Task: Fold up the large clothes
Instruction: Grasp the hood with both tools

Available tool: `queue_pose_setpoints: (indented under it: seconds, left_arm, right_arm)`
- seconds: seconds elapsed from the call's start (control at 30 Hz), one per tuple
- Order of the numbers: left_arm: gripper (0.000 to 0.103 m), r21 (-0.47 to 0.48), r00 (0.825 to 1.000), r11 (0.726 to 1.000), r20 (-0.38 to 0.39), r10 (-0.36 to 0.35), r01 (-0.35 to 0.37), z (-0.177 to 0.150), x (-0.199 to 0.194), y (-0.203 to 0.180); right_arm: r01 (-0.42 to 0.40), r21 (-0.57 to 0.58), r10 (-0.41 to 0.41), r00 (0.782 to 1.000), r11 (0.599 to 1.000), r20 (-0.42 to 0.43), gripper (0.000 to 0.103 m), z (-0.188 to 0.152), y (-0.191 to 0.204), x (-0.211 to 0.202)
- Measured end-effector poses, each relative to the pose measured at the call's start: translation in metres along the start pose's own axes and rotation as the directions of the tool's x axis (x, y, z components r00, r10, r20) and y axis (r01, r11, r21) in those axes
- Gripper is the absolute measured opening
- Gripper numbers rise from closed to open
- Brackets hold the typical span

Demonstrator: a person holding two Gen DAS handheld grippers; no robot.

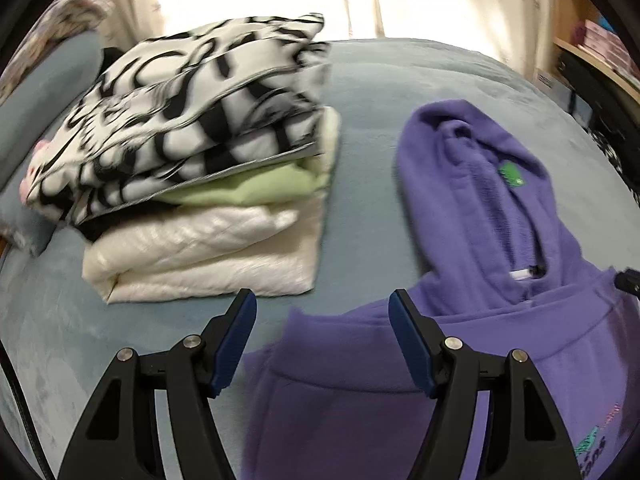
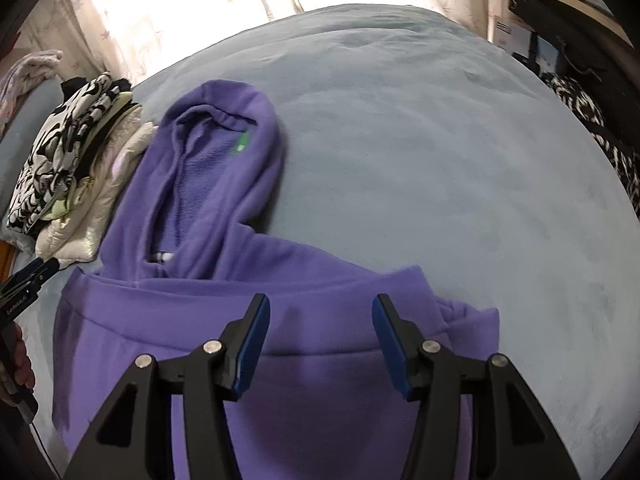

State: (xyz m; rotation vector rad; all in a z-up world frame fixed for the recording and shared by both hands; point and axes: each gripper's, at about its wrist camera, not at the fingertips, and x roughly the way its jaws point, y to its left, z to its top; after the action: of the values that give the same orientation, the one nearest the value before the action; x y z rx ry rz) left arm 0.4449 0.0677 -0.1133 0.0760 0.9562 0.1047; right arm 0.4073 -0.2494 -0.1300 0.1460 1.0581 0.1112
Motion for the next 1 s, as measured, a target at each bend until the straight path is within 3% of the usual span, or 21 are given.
queue_pose_setpoints:
  seconds: [0.27, 0.5, 0.67, 0.93, 0.97, 1.0]
  left_arm:
    - [0.067, 0.030, 0.992, 0.998, -0.112, -0.050, 0.054, 0.030, 0.045, -0.039]
    - [0.067, 0.041, 0.983, 0.998, -0.181, -0.035, 0.043, 0.053, 0.101, -0.067]
    - [0.067, 0.052, 0.980, 0.998, -0.200, -0.010, 0.021, 0.072, 0.136, -0.074]
    - [0.068, 0.027, 0.974, 0.998, -0.220, -0.057, 0.064, 0.086, 0.167, -0.080]
    - [0.052, 0.008, 0.972, 0.996, -0.219, -0.083, 0.087, 0.086, 0.168, -0.080]
    - [0.035, -0.011, 0.967, 0.991, -0.220, -0.129, 0.130, 0.087, 0.168, -0.081]
  right_arm:
    - [-0.052, 0.001, 0.052, 0.999, 0.999, 0.016, 0.055, 0.044, 0.023, 0.006]
    - [-0.091, 0.064, 0.091, 0.996, 0.994, 0.002, 0.055, 0.093, 0.028, 0.049]
    - [-0.111, 0.117, 0.113, 0.993, 0.987, -0.013, 0.055, 0.120, 0.023, 0.088]
    - [-0.126, 0.143, 0.128, 0.992, 0.982, 0.000, 0.055, 0.144, 0.022, 0.129]
    - [-0.131, 0.151, 0.133, 0.991, 0.980, -0.003, 0.054, 0.145, 0.021, 0.133]
    - [-0.139, 0.149, 0.140, 0.990, 0.979, 0.007, 0.045, 0.145, 0.022, 0.135]
